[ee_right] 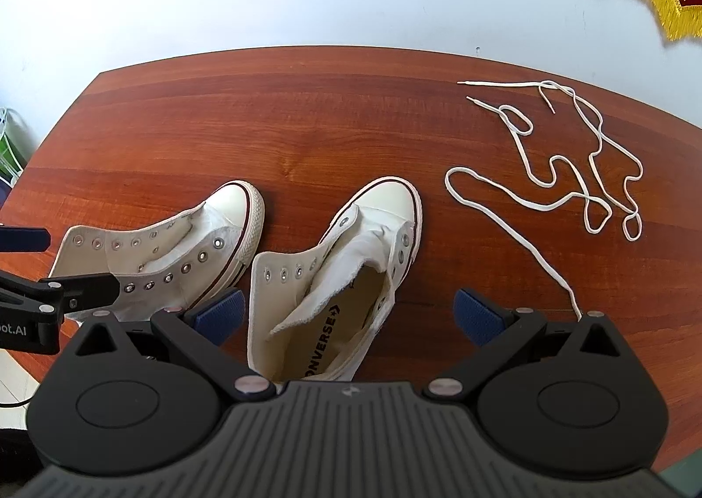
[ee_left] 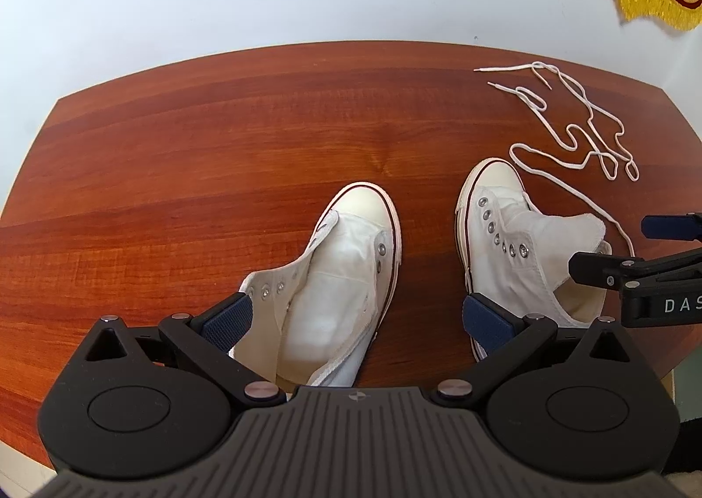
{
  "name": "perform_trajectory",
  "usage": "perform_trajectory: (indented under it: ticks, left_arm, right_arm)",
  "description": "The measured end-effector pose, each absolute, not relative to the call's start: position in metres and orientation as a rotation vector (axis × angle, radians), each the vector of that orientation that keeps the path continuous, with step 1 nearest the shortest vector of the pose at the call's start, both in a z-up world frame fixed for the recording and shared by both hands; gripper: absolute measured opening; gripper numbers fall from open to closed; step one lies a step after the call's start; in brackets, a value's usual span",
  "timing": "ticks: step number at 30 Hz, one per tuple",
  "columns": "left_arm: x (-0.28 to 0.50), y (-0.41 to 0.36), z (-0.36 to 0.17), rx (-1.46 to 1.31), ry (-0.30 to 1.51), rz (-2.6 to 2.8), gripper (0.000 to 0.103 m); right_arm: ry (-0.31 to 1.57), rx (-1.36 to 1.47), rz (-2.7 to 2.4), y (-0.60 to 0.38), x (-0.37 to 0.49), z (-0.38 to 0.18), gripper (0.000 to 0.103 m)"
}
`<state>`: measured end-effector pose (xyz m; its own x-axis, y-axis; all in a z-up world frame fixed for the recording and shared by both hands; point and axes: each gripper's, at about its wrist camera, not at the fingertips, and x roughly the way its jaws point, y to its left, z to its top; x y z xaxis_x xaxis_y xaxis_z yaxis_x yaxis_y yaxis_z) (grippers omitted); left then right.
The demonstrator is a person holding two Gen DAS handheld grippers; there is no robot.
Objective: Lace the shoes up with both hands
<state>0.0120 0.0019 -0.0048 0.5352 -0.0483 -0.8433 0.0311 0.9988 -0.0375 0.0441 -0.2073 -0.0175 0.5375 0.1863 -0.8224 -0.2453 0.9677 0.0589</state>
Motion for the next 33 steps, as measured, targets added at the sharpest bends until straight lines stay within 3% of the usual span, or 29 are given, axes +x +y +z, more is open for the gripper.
perform_trajectory:
  ticks: [33]
  left_arm:
    - [0.021, 0.007, -0.007, 0.049, 1.015, -0.076, 0.103]
  right_arm:
    - [1.015, -0.038, 0.258, -0.194, 0.062, -0.027, 0.102]
